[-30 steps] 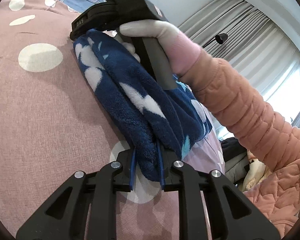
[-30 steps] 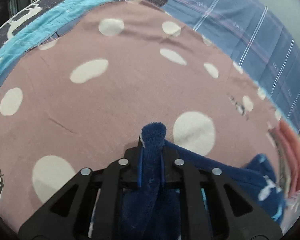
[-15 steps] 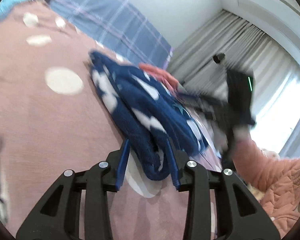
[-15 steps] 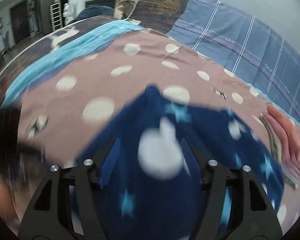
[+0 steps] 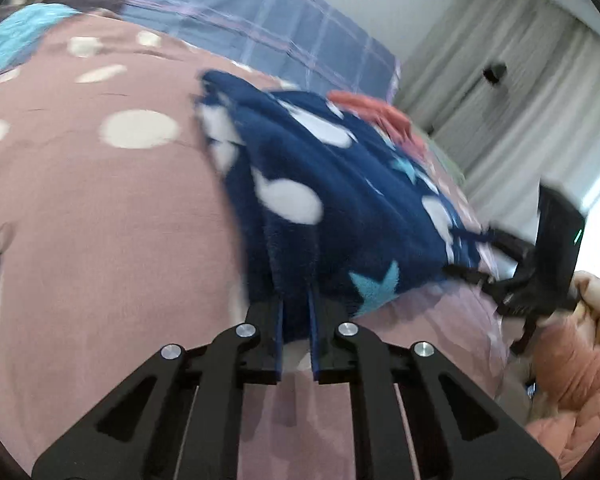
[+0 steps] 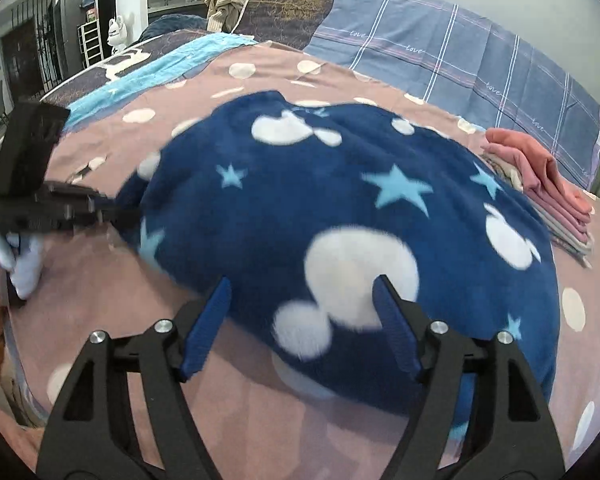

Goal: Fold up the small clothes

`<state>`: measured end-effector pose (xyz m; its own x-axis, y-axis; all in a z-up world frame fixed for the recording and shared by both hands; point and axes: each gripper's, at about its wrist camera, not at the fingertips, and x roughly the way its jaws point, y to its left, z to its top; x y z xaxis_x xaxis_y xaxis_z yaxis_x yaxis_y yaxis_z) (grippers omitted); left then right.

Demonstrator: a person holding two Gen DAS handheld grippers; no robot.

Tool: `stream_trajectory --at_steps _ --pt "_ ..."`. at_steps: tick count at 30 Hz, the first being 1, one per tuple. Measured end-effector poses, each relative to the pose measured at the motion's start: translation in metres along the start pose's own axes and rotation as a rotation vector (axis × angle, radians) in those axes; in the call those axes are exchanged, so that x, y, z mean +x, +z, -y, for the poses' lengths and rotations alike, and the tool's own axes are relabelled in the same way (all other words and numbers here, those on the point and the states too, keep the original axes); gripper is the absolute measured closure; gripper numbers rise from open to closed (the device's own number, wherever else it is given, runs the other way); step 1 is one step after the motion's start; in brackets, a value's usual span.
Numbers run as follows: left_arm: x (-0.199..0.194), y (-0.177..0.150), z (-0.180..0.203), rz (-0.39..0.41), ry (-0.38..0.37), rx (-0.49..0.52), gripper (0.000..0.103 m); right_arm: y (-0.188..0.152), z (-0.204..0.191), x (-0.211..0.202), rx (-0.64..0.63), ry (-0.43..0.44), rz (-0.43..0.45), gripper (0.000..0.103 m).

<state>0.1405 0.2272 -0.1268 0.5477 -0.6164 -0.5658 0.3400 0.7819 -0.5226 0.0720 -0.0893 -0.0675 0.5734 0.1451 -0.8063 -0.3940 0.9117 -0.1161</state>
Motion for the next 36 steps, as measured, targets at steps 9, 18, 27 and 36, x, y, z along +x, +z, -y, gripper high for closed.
stream_trajectory --at_steps 9,18,27,36 --pt "-0.022 0.000 0.037 0.068 0.137 0.039 0.094 -0.049 0.049 -0.019 0.192 -0.014 0.007 0.027" --pt "0.036 0.028 0.120 0.049 0.198 0.243 0.059 -0.091 0.142 -0.064 0.535 -0.106 0.110 0.058" --pt "0.076 0.020 0.149 -0.062 0.379 0.323 0.059 -0.140 0.201 -0.061 0.633 0.093 0.096 0.073" --pt "0.162 0.014 0.308 -0.138 0.128 0.643 0.055 -0.106 0.300 -0.034 0.691 0.094 0.049 0.086"
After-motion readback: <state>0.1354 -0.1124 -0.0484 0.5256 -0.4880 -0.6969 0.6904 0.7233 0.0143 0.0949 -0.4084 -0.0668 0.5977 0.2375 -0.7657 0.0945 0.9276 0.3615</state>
